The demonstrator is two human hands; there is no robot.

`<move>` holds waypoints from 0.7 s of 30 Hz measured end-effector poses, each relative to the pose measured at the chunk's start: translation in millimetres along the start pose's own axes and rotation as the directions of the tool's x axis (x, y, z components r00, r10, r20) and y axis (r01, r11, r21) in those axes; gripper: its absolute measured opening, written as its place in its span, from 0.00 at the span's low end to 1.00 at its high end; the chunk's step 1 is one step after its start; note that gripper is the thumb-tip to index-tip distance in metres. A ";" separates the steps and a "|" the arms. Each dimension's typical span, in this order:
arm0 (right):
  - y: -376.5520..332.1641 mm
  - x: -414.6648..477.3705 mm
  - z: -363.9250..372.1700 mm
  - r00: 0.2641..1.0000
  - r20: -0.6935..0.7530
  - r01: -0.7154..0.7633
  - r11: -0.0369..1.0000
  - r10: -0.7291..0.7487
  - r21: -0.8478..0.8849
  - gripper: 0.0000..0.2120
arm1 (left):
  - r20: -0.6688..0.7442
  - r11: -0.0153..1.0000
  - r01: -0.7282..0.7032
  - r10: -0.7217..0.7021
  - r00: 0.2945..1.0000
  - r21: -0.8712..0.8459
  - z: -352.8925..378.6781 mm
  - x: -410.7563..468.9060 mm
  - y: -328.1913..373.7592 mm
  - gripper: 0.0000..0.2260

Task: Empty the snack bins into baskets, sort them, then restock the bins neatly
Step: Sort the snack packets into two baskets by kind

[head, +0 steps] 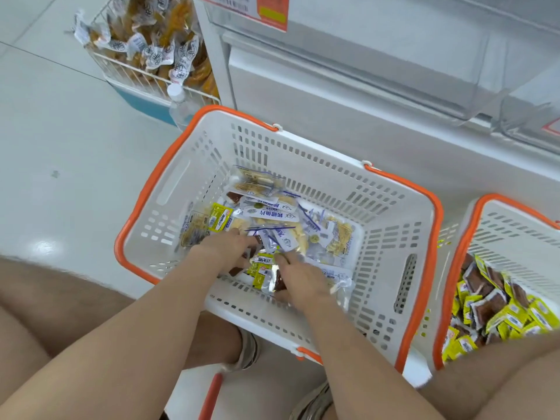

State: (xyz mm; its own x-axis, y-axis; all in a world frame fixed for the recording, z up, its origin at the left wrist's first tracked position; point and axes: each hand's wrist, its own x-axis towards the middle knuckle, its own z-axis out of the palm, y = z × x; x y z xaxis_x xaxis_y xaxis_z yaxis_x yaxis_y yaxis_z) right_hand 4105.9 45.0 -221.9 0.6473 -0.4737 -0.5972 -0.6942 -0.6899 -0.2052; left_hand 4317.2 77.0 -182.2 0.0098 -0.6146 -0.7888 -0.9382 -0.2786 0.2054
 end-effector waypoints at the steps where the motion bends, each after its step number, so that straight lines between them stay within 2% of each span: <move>1: 3.4 2.4 2.4 1.000 -0.001 0.008 0.998 -0.008 -0.068 0.40 | 0.010 1.000 -0.011 0.011 1.000 -0.001 0.0 -1.6 -0.3 0.26; 3: 7.5 7.4 1.6 0.999 -0.003 0.048 0.985 -0.049 -0.163 0.40 | 0.027 1.000 -0.023 0.024 0.999 -0.017 -0.5 -2.8 -2.9 0.26; 6: 7.9 9.2 0.1 0.999 -0.038 0.021 0.993 -0.025 -0.112 0.37 | 0.033 0.997 -0.016 0.014 0.999 0.082 -0.5 -1.8 -12.5 0.15; 9: 14.6 2.9 0.0 0.983 -0.120 -0.139 0.990 0.141 0.028 0.26 | -0.015 0.971 0.006 -0.002 1.000 0.239 2.4 1.2 -13.4 0.13; 11: 26.3 4.4 -4.3 0.933 -0.220 -0.273 0.958 0.285 0.081 0.19 | -0.020 0.974 -0.018 0.023 1.000 0.225 4.5 6.8 -10.7 0.08; 13: 38.0 8.0 -9.8 0.890 -0.289 -0.333 0.936 0.353 0.119 0.16 | 0.030 0.989 -0.055 0.052 0.998 0.135 7.5 15.5 -8.3 0.11; 15: 43.4 8.6 -13.7 0.875 -0.327 -0.315 0.933 0.356 0.173 0.15 | 0.057 0.984 -0.115 0.108 0.992 0.137 8.8 21.3 -3.8 0.23; 17: 42.8 6.0 -15.9 0.883 -0.367 -0.240 0.953 0.294 0.186 0.22 | 0.069 0.965 -0.187 0.177 0.982 0.183 9.5 25.6 4.3 0.26; 19: 38.6 4.1 -16.3 0.913 -0.358 -0.152 0.977 0.198 0.152 0.24 | 0.093 0.944 -0.246 0.230 0.969 0.220 8.8 26.4 13.2 0.27; 21: 34.8 5.9 -8.5 0.952 -0.287 -0.096 0.994 0.106 0.049 0.21 | 0.079 0.975 -0.174 0.164 0.983 0.137 13.9 28.8 13.0 0.35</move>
State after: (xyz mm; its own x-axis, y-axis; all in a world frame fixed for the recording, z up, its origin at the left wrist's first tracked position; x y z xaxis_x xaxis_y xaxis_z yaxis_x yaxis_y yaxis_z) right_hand 4088.3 13.5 -226.0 0.6332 -0.6813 -0.3673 -0.7675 -0.6139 -0.1845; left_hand 4300.4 66.0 -210.3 -0.1717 -0.5918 -0.7876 -0.9640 -0.0637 0.2580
